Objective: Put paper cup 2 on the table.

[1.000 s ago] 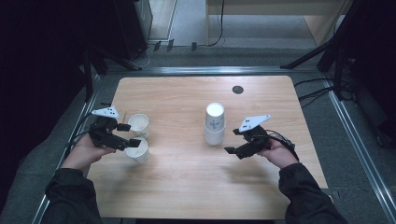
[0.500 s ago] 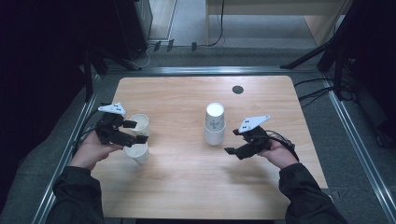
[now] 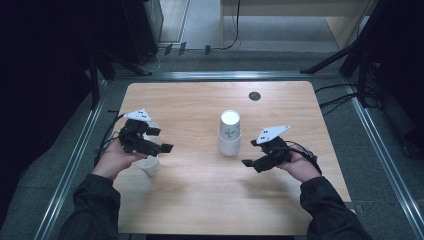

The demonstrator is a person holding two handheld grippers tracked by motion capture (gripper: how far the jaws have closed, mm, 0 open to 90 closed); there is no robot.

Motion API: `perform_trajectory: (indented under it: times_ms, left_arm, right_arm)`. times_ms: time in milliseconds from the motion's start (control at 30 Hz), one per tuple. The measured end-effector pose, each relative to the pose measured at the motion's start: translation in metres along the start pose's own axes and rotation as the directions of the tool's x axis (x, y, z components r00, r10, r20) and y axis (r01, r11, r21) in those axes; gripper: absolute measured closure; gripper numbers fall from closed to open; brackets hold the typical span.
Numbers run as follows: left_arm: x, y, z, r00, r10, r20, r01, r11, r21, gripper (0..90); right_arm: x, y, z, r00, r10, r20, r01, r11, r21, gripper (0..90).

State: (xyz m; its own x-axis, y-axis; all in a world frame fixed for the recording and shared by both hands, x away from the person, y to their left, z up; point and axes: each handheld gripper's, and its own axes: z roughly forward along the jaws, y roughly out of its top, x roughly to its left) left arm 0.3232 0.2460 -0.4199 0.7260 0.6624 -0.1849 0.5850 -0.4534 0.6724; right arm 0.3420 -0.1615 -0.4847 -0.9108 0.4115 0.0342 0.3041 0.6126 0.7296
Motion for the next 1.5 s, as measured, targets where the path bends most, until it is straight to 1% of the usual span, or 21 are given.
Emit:
perform_trajectory:
  times_ms: [33, 100, 267, 333, 367, 500, 567, 633, 667, 800, 867, 900, 1000, 1033, 1100, 1133, 1200, 1267, 1300, 1367, 1500]
  left_arm:
    - [-0.003, 0.002, 0.007, 0.9997, 0.006, 0.022, -0.007, 0.9999, 0.008, 13.1]
    - [-0.005, 0.004, 0.013, 0.9996, 0.020, 0.022, -0.021, 0.9996, 0.019, 13.1]
    - [-0.015, 0.010, 0.027, 0.9986, 0.035, 0.038, -0.036, 0.9993, 0.013, 13.1]
    - [-0.017, 0.012, 0.030, 0.9985, 0.041, 0.035, -0.041, 0.9991, 0.013, 13.1]
    - [-0.022, 0.015, 0.037, 0.9979, 0.049, 0.042, -0.050, 0.9986, 0.015, 13.1]
    - [-0.030, 0.021, 0.047, 0.9962, 0.067, 0.055, -0.069, 0.9974, 0.021, 13.1]
    - [-0.034, 0.023, 0.050, 0.9962, 0.053, 0.070, -0.054, 0.9984, 0.019, 13.1]
    - [-0.036, 0.025, 0.051, 0.9958, 0.053, 0.074, -0.054, 0.9984, 0.013, 13.1]
    - [-0.040, 0.028, 0.054, 0.9954, 0.050, 0.081, -0.050, 0.9987, 0.002, 13.1]
    - [-0.050, 0.030, 0.064, 0.9941, 0.083, 0.070, -0.083, 0.9965, -0.001, 13.2]
    - [-0.053, 0.030, 0.066, 0.9938, 0.084, 0.073, -0.084, 0.9964, 0.002, 13.3]
    - [-0.057, 0.030, 0.071, 0.9940, 0.092, 0.059, -0.093, 0.9957, 0.002, 13.3]
    - [-0.061, 0.031, 0.076, 0.9937, 0.091, 0.064, -0.092, 0.9956, 0.013, 13.3]
    - [-0.065, 0.031, 0.079, 0.9931, 0.089, 0.077, -0.091, 0.9956, 0.023, 13.3]
    - [-0.070, 0.031, 0.081, 0.9914, 0.105, 0.077, -0.106, 0.9943, 0.009, 13.3]
    - [-0.071, 0.031, 0.082, 0.9901, 0.117, 0.077, -0.119, 0.9928, 0.015, 13.3]
    - [-0.073, 0.031, 0.084, 0.9903, 0.120, 0.069, -0.122, 0.9925, 0.015, 13.3]
    - [-0.077, 0.028, 0.090, 0.9890, 0.138, 0.054, -0.139, 0.9902, 0.017, 13.3]
    - [-0.077, 0.028, 0.090, 0.9890, 0.138, 0.054, -0.139, 0.9902, 0.017, 13.2]
    - [-0.080, 0.025, 0.097, 0.9891, 0.137, 0.055, -0.139, 0.9898, 0.032, 13.3]
    - [-0.086, 0.022, 0.105, 0.9886, 0.148, 0.031, -0.148, 0.9889, 0.015, 13.2]
  right_arm:
    - [0.001, 0.000, 0.000, 1.0000, 0.004, -0.001, -0.004, 1.000, 0.000, 20.9]
    - [0.003, -0.001, -0.001, 1.0000, 0.000, 0.003, 0.000, 1.000, 0.000, 20.9]
    - [0.010, -0.004, -0.003, 1.0000, -0.007, 0.002, 0.007, 1.000, 0.011, 20.9]
    - [0.011, -0.005, -0.002, 0.9999, -0.012, 0.002, 0.012, 1.000, 0.012, 20.9]
    - [0.012, -0.005, -0.002, 0.9999, -0.011, 0.004, 0.011, 1.000, 0.012, 20.9]
    - [0.014, -0.007, -0.004, 1.0000, -0.007, 0.003, 0.007, 1.000, 0.014, 20.9]
    - [0.016, -0.008, -0.005, 0.9999, -0.010, 0.004, 0.010, 1.000, 0.015, 20.9]
    - [0.017, -0.009, -0.006, 0.9999, -0.011, 0.004, 0.011, 1.000, 0.015, 20.9]
    - [0.017, -0.009, -0.006, 0.9999, -0.010, 0.004, 0.010, 1.000, 0.019, 20.9]
    - [0.020, -0.009, -0.007, 0.9998, -0.016, 0.012, 0.016, 1.000, 0.017, 20.9]
    - [0.021, -0.009, -0.008, 0.9998, -0.016, 0.011, 0.015, 1.000, 0.017, 20.9]
    - [0.022, -0.009, -0.008, 0.9997, -0.021, 0.009, 0.021, 1.000, 0.017, 20.9]
    - [0.024, -0.009, -0.008, 0.9998, -0.019, 0.004, 0.019, 1.000, 0.015, 20.9]
    - [0.024, -0.008, -0.008, 0.9998, -0.020, 0.004, 0.020, 1.000, 0.016, 20.9]
    - [0.025, -0.008, -0.007, 0.9997, -0.024, 0.002, 0.024, 1.000, 0.020, 20.9]
    - [0.025, -0.008, -0.006, 0.9996, -0.029, 0.002, 0.029, 0.999, 0.021, 20.9]
    - [0.026, -0.008, -0.006, 0.9996, -0.027, 0.002, 0.027, 0.999, 0.024, 20.9]
    - [0.027, -0.008, -0.005, 0.9994, -0.034, -0.002, 0.034, 0.999, 0.026, 20.9]
    - [0.027, -0.008, -0.005, 0.9995, -0.033, -0.003, 0.033, 0.999, 0.025, 20.9]
    - [0.027, -0.008, -0.005, 0.9994, -0.033, -0.004, 0.033, 0.999, 0.025, 20.9]
    - [0.028, -0.008, -0.004, 0.9993, -0.036, -0.007, 0.036, 0.999, 0.027, 20.9]
